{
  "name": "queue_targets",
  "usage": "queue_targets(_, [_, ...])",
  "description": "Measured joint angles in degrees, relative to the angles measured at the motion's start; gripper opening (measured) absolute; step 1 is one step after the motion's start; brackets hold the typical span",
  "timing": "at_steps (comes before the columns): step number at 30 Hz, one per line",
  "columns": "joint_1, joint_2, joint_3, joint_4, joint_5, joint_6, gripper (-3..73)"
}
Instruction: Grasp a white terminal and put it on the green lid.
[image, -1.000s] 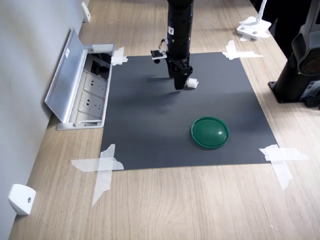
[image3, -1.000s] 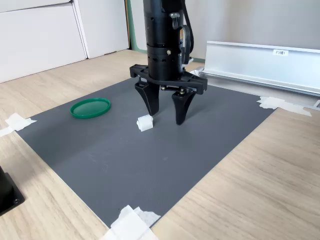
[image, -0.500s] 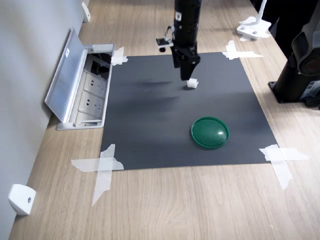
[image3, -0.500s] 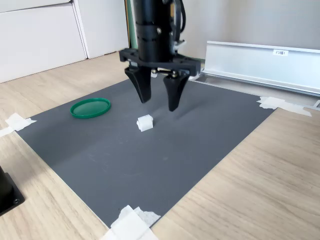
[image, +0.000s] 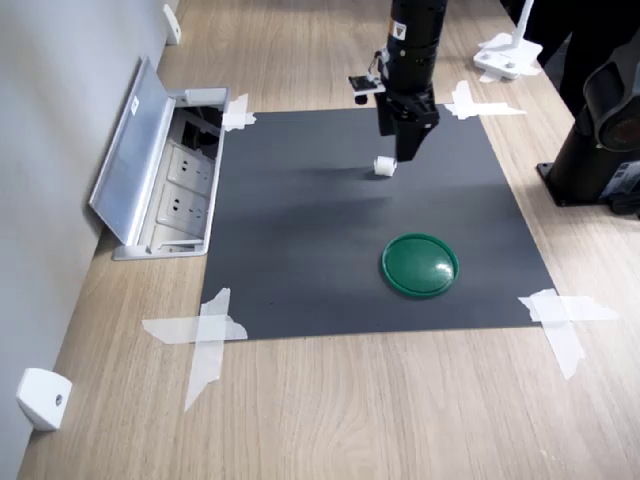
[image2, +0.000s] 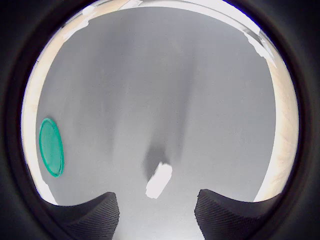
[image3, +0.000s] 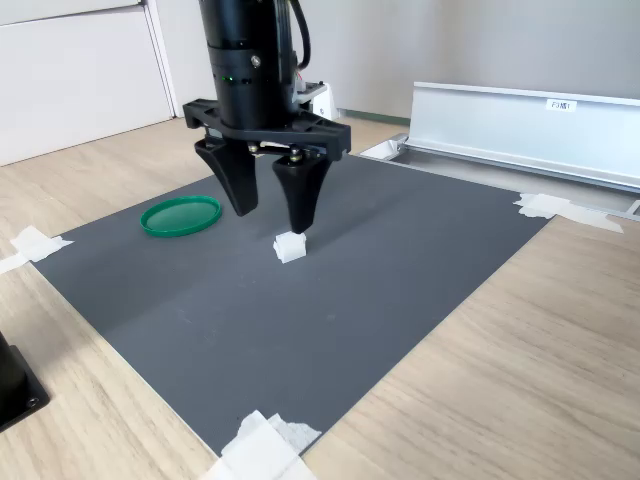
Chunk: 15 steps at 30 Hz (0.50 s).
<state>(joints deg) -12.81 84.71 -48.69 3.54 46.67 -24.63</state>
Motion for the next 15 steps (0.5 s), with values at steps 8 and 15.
queue_targets(8, [0.00, 6.02, 0.00, 0.00, -3.39, 0.00, 63.7])
queue_targets(15, [0.00, 9.13, 0.00, -0.06, -5.37, -0.93, 63.4])
